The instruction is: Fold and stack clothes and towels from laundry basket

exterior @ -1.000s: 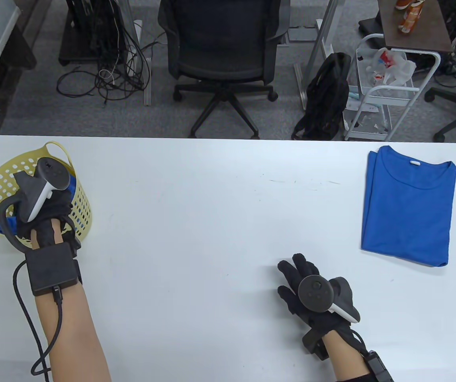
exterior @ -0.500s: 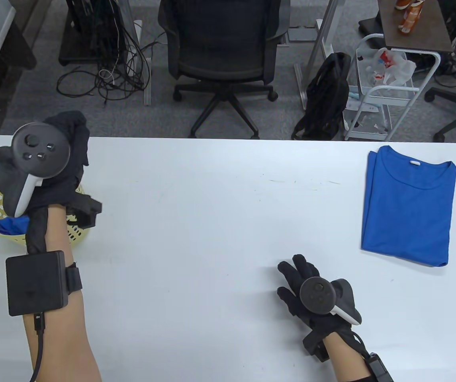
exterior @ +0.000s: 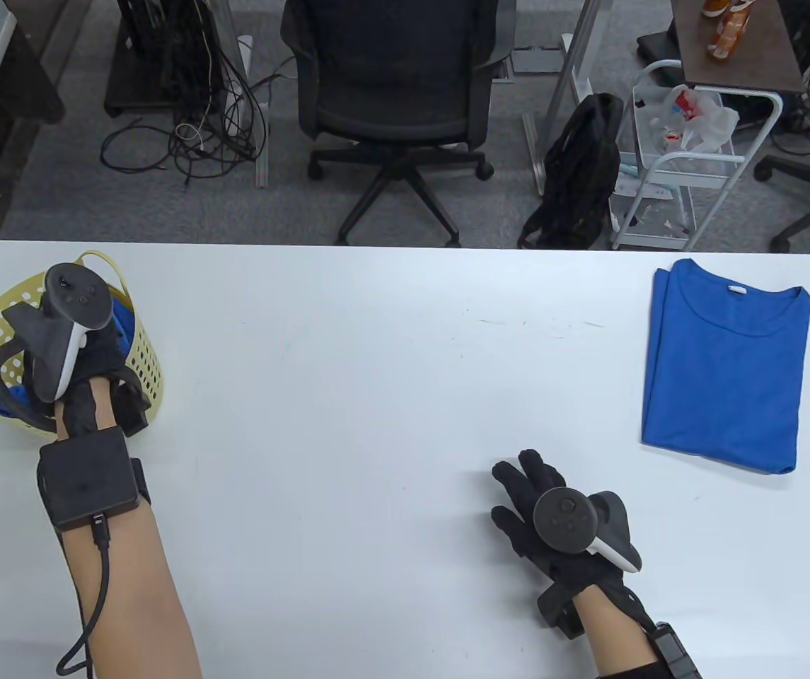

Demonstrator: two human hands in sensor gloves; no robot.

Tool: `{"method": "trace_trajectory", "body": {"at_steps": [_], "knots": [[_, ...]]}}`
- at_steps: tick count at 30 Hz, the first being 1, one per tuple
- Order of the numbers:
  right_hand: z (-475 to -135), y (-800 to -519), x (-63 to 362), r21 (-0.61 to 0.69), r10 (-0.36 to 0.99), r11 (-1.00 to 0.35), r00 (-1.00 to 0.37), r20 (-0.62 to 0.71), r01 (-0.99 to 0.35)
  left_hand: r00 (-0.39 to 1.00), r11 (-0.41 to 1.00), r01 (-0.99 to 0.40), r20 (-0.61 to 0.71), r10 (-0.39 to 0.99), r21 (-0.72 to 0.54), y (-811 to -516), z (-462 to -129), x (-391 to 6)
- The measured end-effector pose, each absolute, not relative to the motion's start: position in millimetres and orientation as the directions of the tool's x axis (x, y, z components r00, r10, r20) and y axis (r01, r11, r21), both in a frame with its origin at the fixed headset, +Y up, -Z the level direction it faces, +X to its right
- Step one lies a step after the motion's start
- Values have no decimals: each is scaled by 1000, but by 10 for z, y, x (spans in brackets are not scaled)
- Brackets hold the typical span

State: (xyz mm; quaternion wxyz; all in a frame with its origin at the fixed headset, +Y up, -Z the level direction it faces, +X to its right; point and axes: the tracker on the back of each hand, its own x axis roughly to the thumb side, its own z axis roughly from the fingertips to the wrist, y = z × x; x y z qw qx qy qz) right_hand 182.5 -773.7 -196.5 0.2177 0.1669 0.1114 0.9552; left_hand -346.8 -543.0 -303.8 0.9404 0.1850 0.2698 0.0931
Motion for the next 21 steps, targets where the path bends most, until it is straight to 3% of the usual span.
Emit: {"method": "trace_trajectory", "body": {"at_steps": [3,5,8,10,11,12,14,17,21], "knots": [[-1960,-7758,1815,296,453,-879,-849,271,-375,914,691,-166,-153,375,704,-4786,-2760,-3126],[-1959,-7758,1805,299,453,-879,-848,275,-372,923,587,-290,59,380,756,-4525,-2585,-2899],[-1953,-7763,1778,307,454,-877,-844,285,-369,910,664,-394,169,378,635,-4508,-2598,-2659],[-1934,-7761,1766,312,450,-879,-844,291,-361,945,861,-324,83,317,392,-4713,-2779,-2529],[-1925,-7757,1763,312,449,-880,-844,295,-359,977,951,-210,13,212,225,-4848,-2833,-2456],[-1921,-7753,1763,311,448,-880,-843,297,-359,991,967,-132,26,129,220,-4915,-2793,-2380],[-1918,-7744,1767,307,452,-879,-841,297,-365,985,828,-172,115,130,533,-4929,-2635,-2272],[-1915,-7744,1774,313,459,-875,-840,289,-370,888,765,-459,275,369,452,-4889,-2511,-2177],[-1929,-7664,1810,308,507,-852,-815,280,-424,773,759,-592,459,438,272,-4865,-2434,-2010]]}}
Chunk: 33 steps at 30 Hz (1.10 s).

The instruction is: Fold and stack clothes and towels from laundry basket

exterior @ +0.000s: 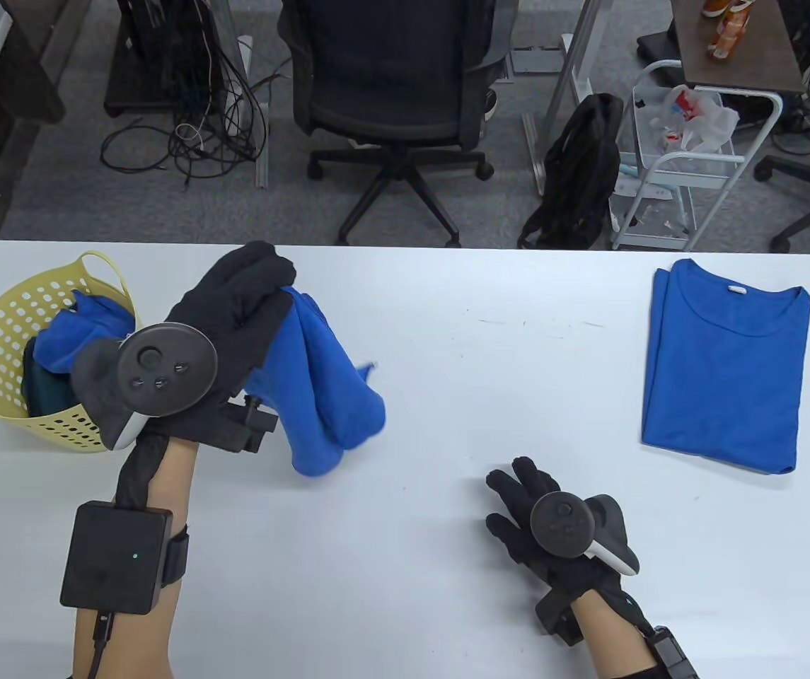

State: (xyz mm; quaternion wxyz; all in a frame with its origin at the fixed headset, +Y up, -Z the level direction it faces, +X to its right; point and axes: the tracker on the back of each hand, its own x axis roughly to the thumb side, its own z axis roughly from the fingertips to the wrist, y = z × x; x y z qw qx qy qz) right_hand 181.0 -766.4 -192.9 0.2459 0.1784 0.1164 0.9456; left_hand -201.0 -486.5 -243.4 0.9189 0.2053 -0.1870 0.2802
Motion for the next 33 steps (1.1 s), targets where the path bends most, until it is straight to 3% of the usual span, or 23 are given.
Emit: {"method": "trace_trajectory", "body": {"at_steps": [6,12,16,18,20,22,24,27,28,33], "knots": [[-1949,-7355,1825,273,725,-688,-620,301,-673,583,695,-718,573,576,32,-4985,-2369,-1747],[-1970,-7117,1660,358,872,-468,-359,332,-808,604,744,-668,581,546,-6,-5046,-2382,-1527],[-2097,-6725,1541,312,884,-406,-281,374,-859,619,766,-642,581,529,-14,-5082,-2383,-1416],[-2150,-6453,1417,201,860,-390,-278,427,-898,623,780,-626,586,518,-24,-5120,-2383,-1350],[-2227,-6263,1276,121,811,-459,-360,461,-880,612,783,-620,592,525,-53,-5157,-2391,-1286],[-2302,-6154,1147,75,762,-532,-439,476,-843,604,788,-611,597,527,-78,-5195,-2394,-1228],[-2339,-6102,1137,-15,745,-520,-462,481,-854,629,815,-575,596,499,-76,-5220,-2414,-1230],[-2353,-6010,1490,-142,787,-417,-435,438,-898,817,887,-449,451,359,108,-5259,-2573,-1580],[-2377,-5983,1652,-144,794,-417,-437,422,-897,840,907,-411,426,338,92,-5297,-2634,-1714],[-2434,-5872,1847,15,871,-335,-303,387,-942,658,762,-641,445,607,-91,-5532,-2693,-1647]]}}
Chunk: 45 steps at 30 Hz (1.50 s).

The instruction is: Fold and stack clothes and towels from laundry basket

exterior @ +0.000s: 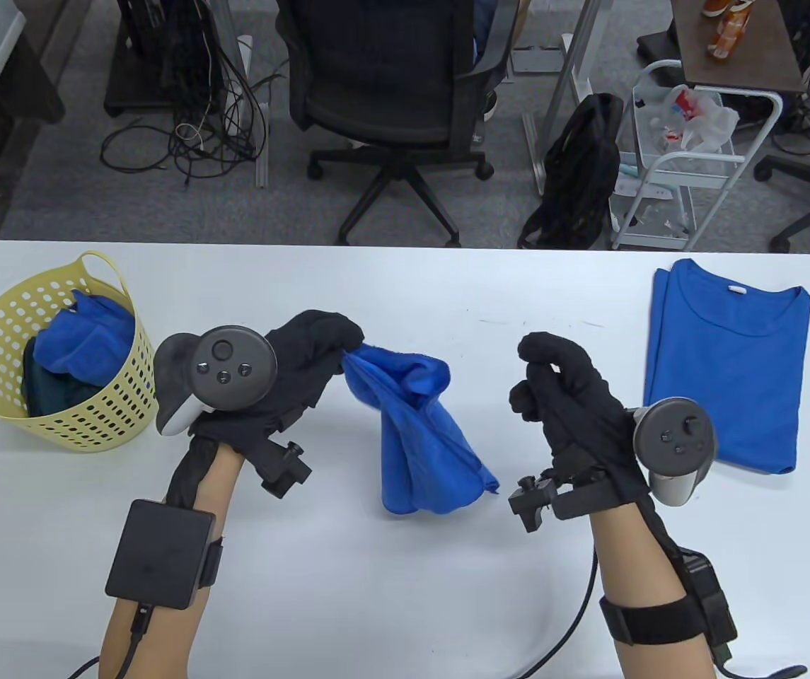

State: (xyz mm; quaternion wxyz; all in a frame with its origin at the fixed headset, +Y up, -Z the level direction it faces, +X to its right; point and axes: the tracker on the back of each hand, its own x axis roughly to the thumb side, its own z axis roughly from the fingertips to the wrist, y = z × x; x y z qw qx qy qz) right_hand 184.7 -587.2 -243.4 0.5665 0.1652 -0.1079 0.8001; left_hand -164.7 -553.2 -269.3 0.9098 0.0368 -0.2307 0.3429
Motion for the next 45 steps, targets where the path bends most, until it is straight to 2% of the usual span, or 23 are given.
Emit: {"method": "trace_trajectory", "body": {"at_steps": [4,7,9,11,13,15,17,19,20,22,24,25,27,29,31,33,35,37,39,41,42,44,45], "knots": [[-2377,-5916,1655,133,848,-473,-409,336,-871,554,689,-704,475,684,-171,-5570,-2674,-1409],[-2377,-6112,1312,352,833,-553,-485,268,-755,376,596,-738,541,753,-317,-5472,-2573,-1203],[-2403,-6271,1177,306,790,-613,-575,213,-728,218,488,-779,561,799,-393,-5406,-2533,-1195],[-2420,-6457,1095,325,739,-668,-648,183,-670,35,286,-865,519,854,-412,-5332,-2523,-1329],[-2422,-6588,1098,365,752,-651,-631,191,-666,-3,208,-909,504,864,-362,-5287,-2535,-1528],[-2400,-6643,1164,311,817,-575,-554,162,-757,71,232,-940,521,851,-250,-5290,-2549,-1772],[-2404,-6652,1297,271,807,-590,-566,171,-760,92,181,-976,514,853,-125,-5334,-2585,-2050],[-2414,-6639,1464,229,810,-586,-556,187,-777,218,242,-970,466,858,8,-5423,-2646,-2276],[-2423,-6616,1564,201,845,-530,-493,206,-824,372,364,-926,394,840,99,-5491,-2690,-2373],[-2408,-6557,1710,167,902,-424,-397,172,-890,628,614,-778,213,748,137,-5612,-2761,-2445],[-2387,-6483,1760,191,922,-381,-358,148,-904,826,821,-563,64,560,89,-5733,-2786,-2372],[-2375,-6443,1760,206,918,-393,-367,154,-896,882,882,-469,83,465,46,-5786,-2768,-2261],[-2358,-6415,1722,252,937,-345,-316,150,-904,892,907,-421,191,410,15,-5867,-2658,-1994],[-2348,-6407,1658,330,961,-267,-227,156,-906,840,886,-463,308,447,-24,-5969,-2523,-1719],[-2340,-6397,1561,434,962,-262,-198,189,-862,717,848,-499,463,521,-181,-6104,-2390,-1374],[-2306,-6395,1461,488,955,-285,-203,215,-825,587,782,-520,522,619,-342,-6239,-2334,-1049],[-2249,-6382,1410,498,953,-277,-170,250,-822,531,725,-549,496,687,-417,-6379,-2360,-809],[-2157,-6358,1492,416,940,-310,-210,269,-855,607,737,-562,419,676,-375,-6478,-2410,-748],[-2022,-6375,1748,152,871,-447,-389,300,-882,655,732,-626,328,681,-271,-6503,-2408,-846],[-1953,-6479,1884,20,822,-504,-472,318,-864,649,701,-687,273,710,-190,-6465,-2402,-969],[-1933,-6599,1888,66,809,-533,-486,332,-843,633,672,-726,236,737,-148,-6425,-2383,-1020],[-1906,-6887,1673,395,829,-559,-490,270,-729,613,642,-758,212,761,-116,-6348,-2352,-1057],[-1891,-7004,1548,506,820,-564,-519,243,-653,614,636,-766,191,766,-90,-6309,-2322,-1060]]}}
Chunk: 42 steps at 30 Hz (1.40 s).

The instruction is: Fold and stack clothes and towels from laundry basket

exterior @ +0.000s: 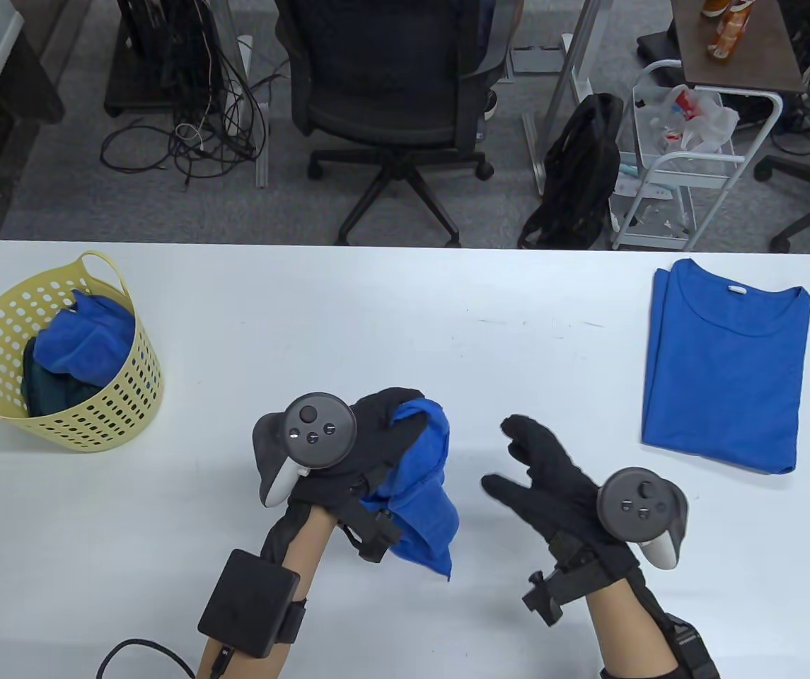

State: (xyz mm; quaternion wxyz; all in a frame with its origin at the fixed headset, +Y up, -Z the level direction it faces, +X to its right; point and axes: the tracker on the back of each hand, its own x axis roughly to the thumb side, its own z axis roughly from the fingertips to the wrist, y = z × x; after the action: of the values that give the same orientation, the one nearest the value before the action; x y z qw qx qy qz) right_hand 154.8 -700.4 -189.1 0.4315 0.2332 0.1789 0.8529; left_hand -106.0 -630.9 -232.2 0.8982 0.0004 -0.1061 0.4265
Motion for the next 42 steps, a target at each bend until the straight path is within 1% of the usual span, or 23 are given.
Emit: {"method": "trace_trajectory", "body": {"at_steps": [2,4,6,7,8,10,11,12,14,15,16,17,19,22,24,25,29,30,31,33,37,40,42], "knots": [[-1841,-7222,1235,591,791,-594,-532,302,-546,621,640,-767,191,760,-50,-6275,-2260,-1053],[-1808,-7279,1090,547,809,-584,-482,335,-599,629,643,-765,186,755,-26,-6301,-2199,-1066],[-1798,-7306,1061,426,923,-371,-277,267,-825,605,626,-776,193,773,-72,-6455,-2096,-1099],[-1807,-7308,1095,352,966,-226,-161,204,-908,597,621,-778,193,779,-98,-6547,-2048,-1111],[-1825,-7306,1137,311,989,-100,-61,134,-945,589,617,-777,204,782,-123,-6669,-1993,-1130],[-1825,-7329,1234,374,996,-45,-11,92,-927,590,617,-777,195,783,-124,-6889,-1889,-1199],[-1813,-7329,1272,362,994,-55,-17,107,-931,592,616,-779,187,784,-118,-6949,-1861,-1229],[-1798,-7306,1322,291,988,-92,-50,148,-952,594,617,-775,176,785,-133,-7027,-1825,-1283],[-1786,-7251,1414,242,957,-224,-166,239,-944,594,610,-775,135,793,-165,-7077,-1784,-1361],[-1780,-7219,1440,236,938,-288,-224,266,-928,605,620,-752,138,784,-225,-7046,-1787,-1393],[-1770,-7171,1466,223,887,-410,-330,322,-884,630,644,-707,156,761,-291,-6990,-1765,-1435],[-1775,-7142,1468,232,839,-497,-396,373,-836,631,655,-696,187,753,-294,-6951,-1738,-1453],[-1768,-7079,1423,303,711,-688,-526,467,-660,603,662,-717,282,746,-219,-6862,-1657,-1428],[-1735,-7055,1304,371,686,-717,-505,524,-590,573,705,-646,424,701,-292,-6824,-1613,-1280],[-1692,-7041,1223,382,674,-729,-496,548,-569,555,724,-594,472,685,-351,-6834,-1614,-1180],[-1669,-7033,1203,376,659,-743,-504,558,-554,562,725,-596,466,683,-343,-6840,-1619,-1156],[-1636,-7005,1213,260,596,-784,-565,571,-564,648,739,-656,387,657,-157,-6761,-1644,-1330],[-1626,-7007,1221,228,536,-833,-633,559,-504,629,708,-695,371,683,-126,-6705,-1646,-1440],[-1629,-7027,1232,156,409,-907,-732,545,-391,589,657,-748,360,723,-97,-6633,-1646,-1566],[-1673,-7100,1282,70,272,-960,-839,471,-272,559,607,-794,343,755,-41,-6527,-1626,-1760],[-1772,-7207,1436,115,460,-885,-814,355,-451,648,672,-740,309,696,38,-6491,-1622,-1949],[-1832,-7208,1555,178,545,-838,-781,305,-515,646,661,-749,278,710,53,-6519,-1658,-2034],[-1878,-7236,1628,191,608,-793,-728,316,-579,637,646,-761,262,725,59,-6540,-1678,-2094]]}}
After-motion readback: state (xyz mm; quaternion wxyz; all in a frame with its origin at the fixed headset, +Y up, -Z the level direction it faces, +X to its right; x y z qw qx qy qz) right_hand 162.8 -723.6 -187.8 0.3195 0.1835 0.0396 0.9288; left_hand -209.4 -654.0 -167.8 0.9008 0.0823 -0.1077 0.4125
